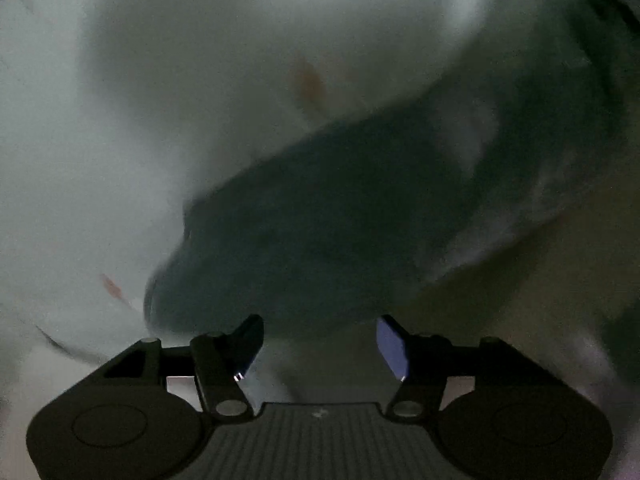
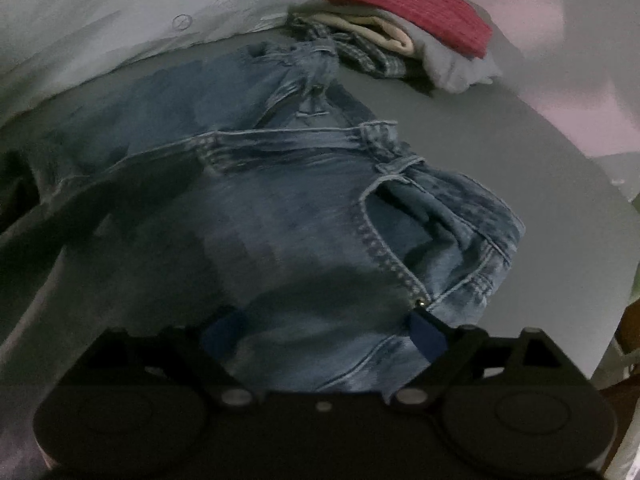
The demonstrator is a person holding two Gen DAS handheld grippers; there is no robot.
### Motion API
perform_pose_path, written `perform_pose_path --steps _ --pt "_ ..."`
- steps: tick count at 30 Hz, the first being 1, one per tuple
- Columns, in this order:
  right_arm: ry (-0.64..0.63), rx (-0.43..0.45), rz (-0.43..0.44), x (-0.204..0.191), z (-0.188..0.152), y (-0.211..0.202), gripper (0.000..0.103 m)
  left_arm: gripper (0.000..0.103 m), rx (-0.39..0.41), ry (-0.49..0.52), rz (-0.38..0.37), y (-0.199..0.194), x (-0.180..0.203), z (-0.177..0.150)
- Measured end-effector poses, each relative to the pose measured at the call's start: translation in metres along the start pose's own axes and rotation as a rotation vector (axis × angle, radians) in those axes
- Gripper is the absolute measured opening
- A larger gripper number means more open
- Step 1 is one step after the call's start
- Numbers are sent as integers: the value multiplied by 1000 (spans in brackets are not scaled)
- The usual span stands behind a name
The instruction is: Fold clothes
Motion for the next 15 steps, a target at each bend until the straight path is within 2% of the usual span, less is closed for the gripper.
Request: perform_pose_path --steps 2,4,6,11,14,15 --pt "-28 -4 6 -4 -2 -3 92 64 -84 -45 -107 3 18 -22" --pt "-54 -8 4 -7 -4 -6 92 67 -111 -139 -205 -4 20 -33" --pt "-73 -10 -6 -10 -6 -10 92 80 -116 -264 -300 -9 11 -36" --pt "-123 -4 -63 -27 1 -13 92 83 -142 -607 -402 17 -26 -23" --pt "-220 79 -78 -57 9 -21 92 95 -135 -818 -461 47 -54 0" --pt "-260 100 -74 -70 10 -23 92 96 -127 -872 -490 59 -59 10"
Point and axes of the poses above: each gripper's, at about its wrist camera, not at the fingertips, and y roughly the way its jaws point, x to its right, z to its top, the point moved 6 cm from there along y, roughly the way its jaws point
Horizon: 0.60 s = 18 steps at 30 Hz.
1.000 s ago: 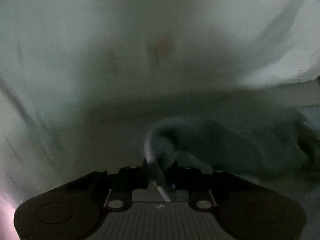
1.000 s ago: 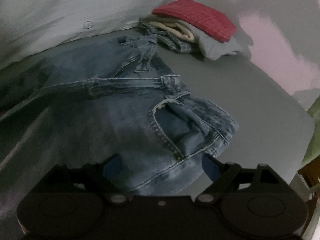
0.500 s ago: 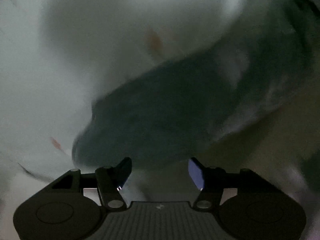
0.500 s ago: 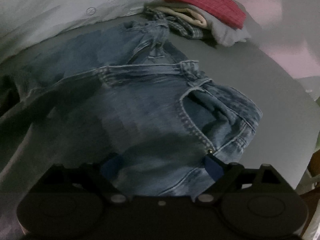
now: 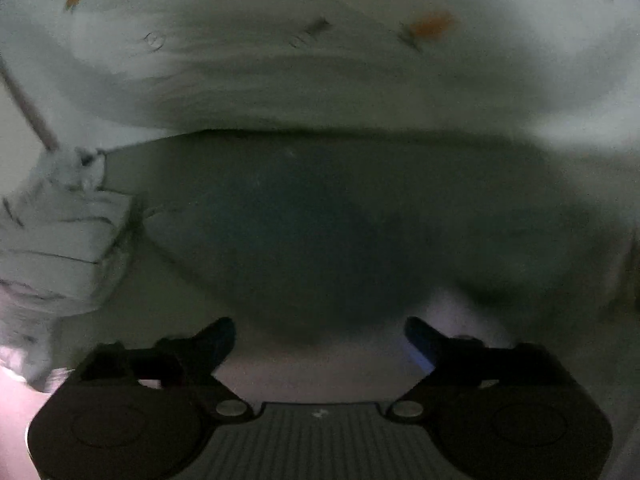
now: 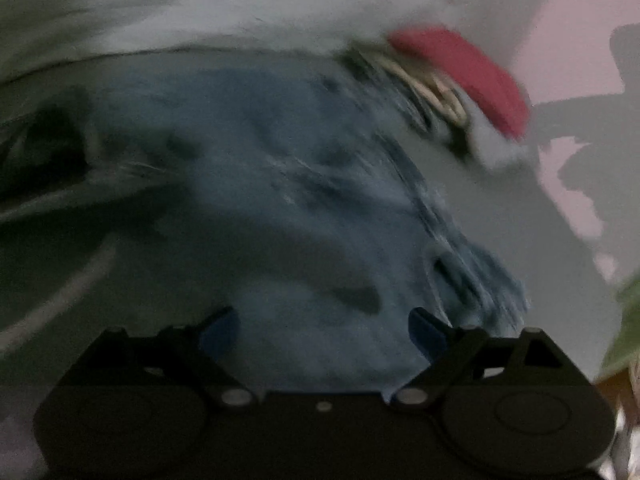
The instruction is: Fold clothes
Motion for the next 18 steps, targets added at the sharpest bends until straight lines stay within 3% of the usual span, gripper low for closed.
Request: perform_pose_path --steps 2,4,5,8,9,11,13,15,16,17,18 --pt "-95 32 6 -25 6 -6 92 96 -18 -52 -46 27 8 26" --pt "-204 90 21 -48 10 -19 92 96 -49 -23 -44 54 23 43" --pt "-259 122 34 -57 10 -24 92 96 -70 27 -8 70 34 48" --pt "-437 171 60 -83 6 -33 92 96 -90 168 219 106 52 53" --pt "-480 181 57 -89 5 -34 92 94 -83 190 273 114 54 53" --pt "-524 193 75 -96 4 -36 92 89 -68 135 300 117 46 53" --pt "-547 197 101 -101 3 -38 92 72 -64 11 293 113 29 53" --pt "-544 191 118 -103 3 -36 91 38 -58 -126 272 104 8 51" --pt "-539 190 128 -102 5 -36 90 27 -53 -209 246 96 -6 48" --pt "-535 189 137 -101 6 -36 90 4 -49 -291 220 87 -19 46" --pt "-530 190 139 -100 8 -36 89 5 -35 -358 205 75 -33 42"
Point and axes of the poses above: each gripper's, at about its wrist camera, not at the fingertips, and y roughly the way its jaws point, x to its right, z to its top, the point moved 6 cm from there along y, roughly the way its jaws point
